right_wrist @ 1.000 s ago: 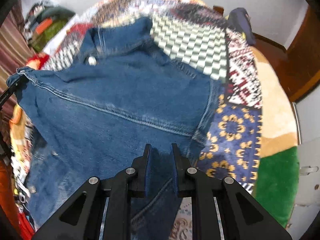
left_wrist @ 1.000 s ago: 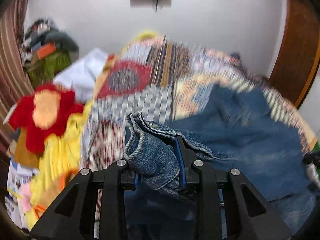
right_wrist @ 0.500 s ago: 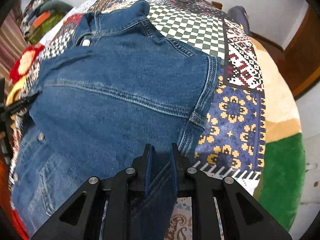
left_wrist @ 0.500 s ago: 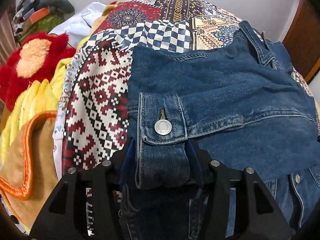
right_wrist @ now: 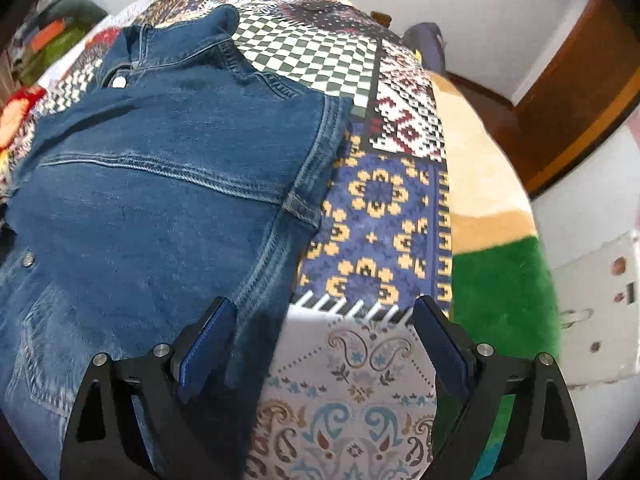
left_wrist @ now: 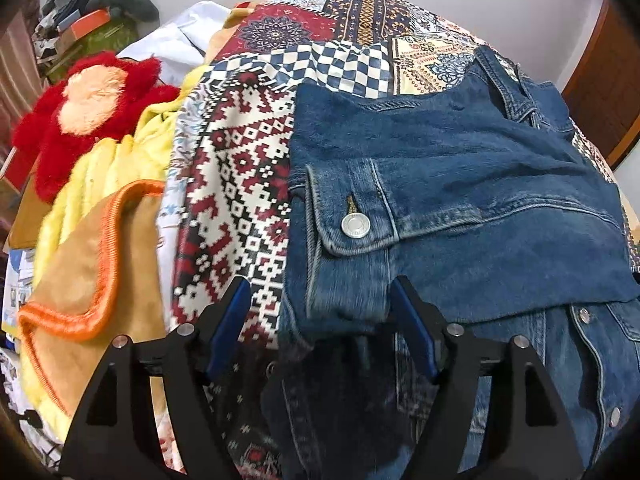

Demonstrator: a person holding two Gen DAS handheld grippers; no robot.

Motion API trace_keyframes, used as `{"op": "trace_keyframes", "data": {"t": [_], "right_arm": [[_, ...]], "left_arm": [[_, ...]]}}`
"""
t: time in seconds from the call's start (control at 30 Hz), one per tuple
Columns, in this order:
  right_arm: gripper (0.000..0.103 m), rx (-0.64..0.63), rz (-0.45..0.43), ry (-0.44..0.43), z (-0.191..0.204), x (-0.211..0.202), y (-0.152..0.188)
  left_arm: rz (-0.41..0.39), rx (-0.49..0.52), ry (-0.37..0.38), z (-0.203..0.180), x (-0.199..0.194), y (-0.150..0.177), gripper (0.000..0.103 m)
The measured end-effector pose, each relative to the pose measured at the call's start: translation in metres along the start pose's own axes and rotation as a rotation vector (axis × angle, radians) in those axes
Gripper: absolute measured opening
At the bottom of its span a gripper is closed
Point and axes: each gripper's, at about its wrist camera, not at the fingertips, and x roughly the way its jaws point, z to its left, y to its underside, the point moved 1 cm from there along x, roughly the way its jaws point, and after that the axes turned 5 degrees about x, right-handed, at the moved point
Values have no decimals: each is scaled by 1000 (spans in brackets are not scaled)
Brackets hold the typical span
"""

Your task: Fold large clothes

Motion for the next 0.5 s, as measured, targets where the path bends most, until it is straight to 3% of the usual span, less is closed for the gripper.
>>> {"op": "trace_keyframes", "data": {"t": [0.13, 0.3, 0.5], "right_arm": [[90, 56, 32, -86, -18, -2, -2], [90, 116, -5, -184, -26, -19, -18], [90, 127, -52, -247, -26, -28, -56]], "left_arm": [[-20, 0, -13, 7, -15, -4, 72], [-39, -40, 4, 18, -19, -26, 74], [-6, -38, 102, 20, 5, -63, 74]]}}
